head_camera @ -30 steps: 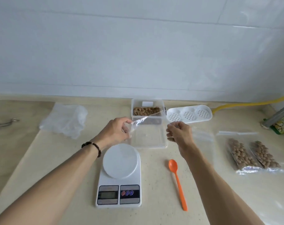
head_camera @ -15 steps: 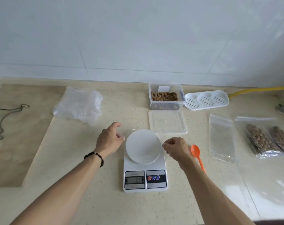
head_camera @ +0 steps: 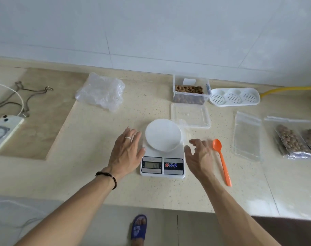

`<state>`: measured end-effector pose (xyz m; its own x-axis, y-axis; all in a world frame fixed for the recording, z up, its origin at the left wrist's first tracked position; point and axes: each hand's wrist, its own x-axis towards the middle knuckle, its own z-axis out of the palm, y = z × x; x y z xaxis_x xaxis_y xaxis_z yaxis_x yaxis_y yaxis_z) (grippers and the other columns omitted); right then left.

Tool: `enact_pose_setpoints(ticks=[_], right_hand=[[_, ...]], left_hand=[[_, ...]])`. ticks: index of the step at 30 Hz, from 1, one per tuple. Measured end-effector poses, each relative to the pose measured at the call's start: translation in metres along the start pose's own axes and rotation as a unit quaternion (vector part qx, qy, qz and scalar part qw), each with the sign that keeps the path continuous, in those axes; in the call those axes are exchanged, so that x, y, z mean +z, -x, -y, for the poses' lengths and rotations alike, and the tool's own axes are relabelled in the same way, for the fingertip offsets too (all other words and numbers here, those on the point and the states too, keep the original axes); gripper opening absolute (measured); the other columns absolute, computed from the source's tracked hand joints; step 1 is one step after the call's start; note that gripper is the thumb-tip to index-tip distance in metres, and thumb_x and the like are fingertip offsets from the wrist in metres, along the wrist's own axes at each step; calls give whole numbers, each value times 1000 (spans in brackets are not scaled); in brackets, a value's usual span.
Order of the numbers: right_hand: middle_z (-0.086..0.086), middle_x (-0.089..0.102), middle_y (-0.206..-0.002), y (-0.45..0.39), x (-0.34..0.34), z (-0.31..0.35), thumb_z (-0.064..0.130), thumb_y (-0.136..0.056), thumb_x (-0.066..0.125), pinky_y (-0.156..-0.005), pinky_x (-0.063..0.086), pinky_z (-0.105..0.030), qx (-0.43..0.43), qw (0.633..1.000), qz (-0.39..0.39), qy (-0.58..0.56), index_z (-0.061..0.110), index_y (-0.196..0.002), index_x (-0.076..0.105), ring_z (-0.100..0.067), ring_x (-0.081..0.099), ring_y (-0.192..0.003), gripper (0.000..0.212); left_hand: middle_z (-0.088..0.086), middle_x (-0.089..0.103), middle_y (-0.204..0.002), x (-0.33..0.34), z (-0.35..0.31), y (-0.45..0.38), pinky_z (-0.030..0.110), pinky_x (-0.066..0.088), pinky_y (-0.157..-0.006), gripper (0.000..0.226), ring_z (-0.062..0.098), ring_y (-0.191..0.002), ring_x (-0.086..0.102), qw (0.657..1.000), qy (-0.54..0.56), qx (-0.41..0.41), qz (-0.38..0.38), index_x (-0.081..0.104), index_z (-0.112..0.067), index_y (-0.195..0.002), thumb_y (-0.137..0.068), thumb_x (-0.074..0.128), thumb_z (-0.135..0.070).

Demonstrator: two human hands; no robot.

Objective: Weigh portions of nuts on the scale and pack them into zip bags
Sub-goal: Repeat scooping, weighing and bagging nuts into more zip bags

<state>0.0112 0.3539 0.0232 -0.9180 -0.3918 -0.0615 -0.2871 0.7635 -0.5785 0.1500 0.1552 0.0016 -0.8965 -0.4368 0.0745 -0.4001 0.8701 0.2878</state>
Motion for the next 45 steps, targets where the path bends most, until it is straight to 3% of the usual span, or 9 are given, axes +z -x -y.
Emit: enact_pose_setpoints(ticks=[3, 7, 18, 25, 45], right_hand=[[-13, 56, -122, 25, 11, -16, 30, -95, 57, -85, 45, -36, 0, 1000, 23, -17, 8, -126, 56, -30, 54, -112, 37], [-14, 54, -128, 47, 17, -33, 34, -95, 57, -90, 41, -41, 21, 999, 37, 13, 9, -128, 55, -29, 46, -117, 41], [-10, 47, -136, 56, 32, -36, 46, -91, 58, -99, 33, -44, 46, 998, 27, 33, 14, -128, 54, -28, 38, -125, 49], [-9, 44, -138, 45, 42, -25, 52, -86, 60, -102, 30, -46, 79, 995, 19, 53, 16, -130, 53, -29, 34, -130, 57], [-8, 38, -140, 36, 40, -25, 55, -80, 68, -104, 28, -48, 141, 988, 49, 38, 18, -129, 49, -30, 29, -132, 65]], left_hand=[[19, 46, -143, 15, -9, 36, 52, 31, -113, 56, 37, -141, 31, 1000, -13, 6, 5, 47, -3, -137, -95, 48, -40], [15, 34, -154, 31, -17, 75, 48, 14, -117, 72, 32, -148, 17, 998, -34, -7, 52, 36, -7, -147, -93, 23, -52], [11, 14, -162, 49, -19, 95, 48, 3, -122, 82, 27, -150, -1, 996, -41, -29, 73, 14, -12, -155, -88, 6, -58], [9, 3, -163, 48, -20, 91, 47, -2, -122, 71, 25, -150, -9, 995, -38, -36, 91, 3, -14, -155, -100, 29, -50], [8, 5, -163, 47, -21, 91, 46, -3, -122, 70, 25, -150, -9, 994, -32, -35, 98, 6, -15, -155, -100, 30, -50]])
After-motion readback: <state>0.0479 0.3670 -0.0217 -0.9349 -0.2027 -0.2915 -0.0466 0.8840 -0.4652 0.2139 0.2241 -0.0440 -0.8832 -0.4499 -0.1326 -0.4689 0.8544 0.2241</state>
